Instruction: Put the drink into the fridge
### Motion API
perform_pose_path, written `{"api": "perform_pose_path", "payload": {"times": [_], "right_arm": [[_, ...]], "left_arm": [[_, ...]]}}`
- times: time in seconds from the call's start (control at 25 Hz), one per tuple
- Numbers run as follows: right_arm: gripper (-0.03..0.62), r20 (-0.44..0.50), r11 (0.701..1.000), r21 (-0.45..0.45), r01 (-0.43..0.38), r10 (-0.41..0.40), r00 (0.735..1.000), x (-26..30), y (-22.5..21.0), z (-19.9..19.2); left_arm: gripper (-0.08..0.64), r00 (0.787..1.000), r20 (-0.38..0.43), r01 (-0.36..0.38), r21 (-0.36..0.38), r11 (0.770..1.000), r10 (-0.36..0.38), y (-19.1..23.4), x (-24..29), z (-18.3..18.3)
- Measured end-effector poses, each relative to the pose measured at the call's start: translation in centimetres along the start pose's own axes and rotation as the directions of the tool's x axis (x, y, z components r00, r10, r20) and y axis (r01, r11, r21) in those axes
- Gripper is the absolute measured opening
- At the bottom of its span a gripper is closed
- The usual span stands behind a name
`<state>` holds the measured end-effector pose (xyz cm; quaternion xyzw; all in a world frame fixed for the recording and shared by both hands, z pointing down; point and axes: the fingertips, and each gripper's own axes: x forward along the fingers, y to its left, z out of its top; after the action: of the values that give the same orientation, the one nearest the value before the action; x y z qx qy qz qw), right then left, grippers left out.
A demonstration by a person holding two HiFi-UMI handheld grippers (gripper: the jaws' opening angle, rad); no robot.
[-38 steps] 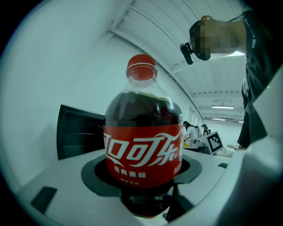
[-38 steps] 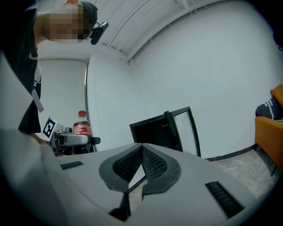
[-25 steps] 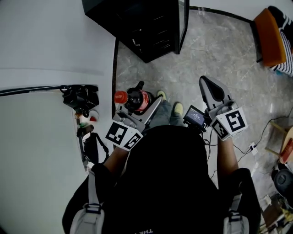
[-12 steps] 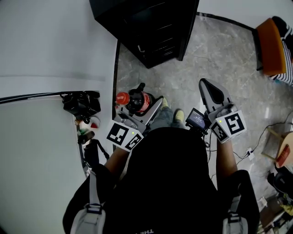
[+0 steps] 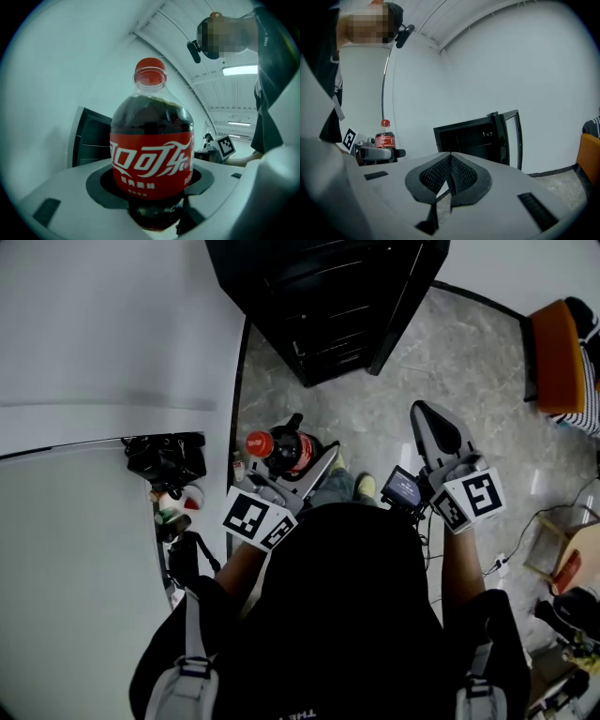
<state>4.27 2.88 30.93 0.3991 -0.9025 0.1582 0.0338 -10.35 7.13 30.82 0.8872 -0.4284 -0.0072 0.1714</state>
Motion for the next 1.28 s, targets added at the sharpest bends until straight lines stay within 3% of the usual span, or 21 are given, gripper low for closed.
{"api": "perform_pose_path", "payload": {"times": [0.68,1.16,1.28], "right_arm": [[0.012,0.007,1.000,0.010,0.007,-0.007,1.000,3.3,0.8,0.7],[0.012,-0.001,0.999,0.021,0.027,-0.027,1.000,2.9,-1.9,1.2],[0.012,-0.024,1.000,-0.014,0.024,-0.025,0.999,3.3,-3.4,1.3]], "left_arm": [[0.307,0.999,-0.005,0.032,-0.025,0.999,-0.032,2.8,0.4,0.2],[0.307,1.000,-0.013,0.014,-0.018,1.000,-0.014,2.7,2.3,0.2],[0.307,1.000,-0.013,0.009,-0.009,1.000,-0.009,2.8,3.6,0.7]]}}
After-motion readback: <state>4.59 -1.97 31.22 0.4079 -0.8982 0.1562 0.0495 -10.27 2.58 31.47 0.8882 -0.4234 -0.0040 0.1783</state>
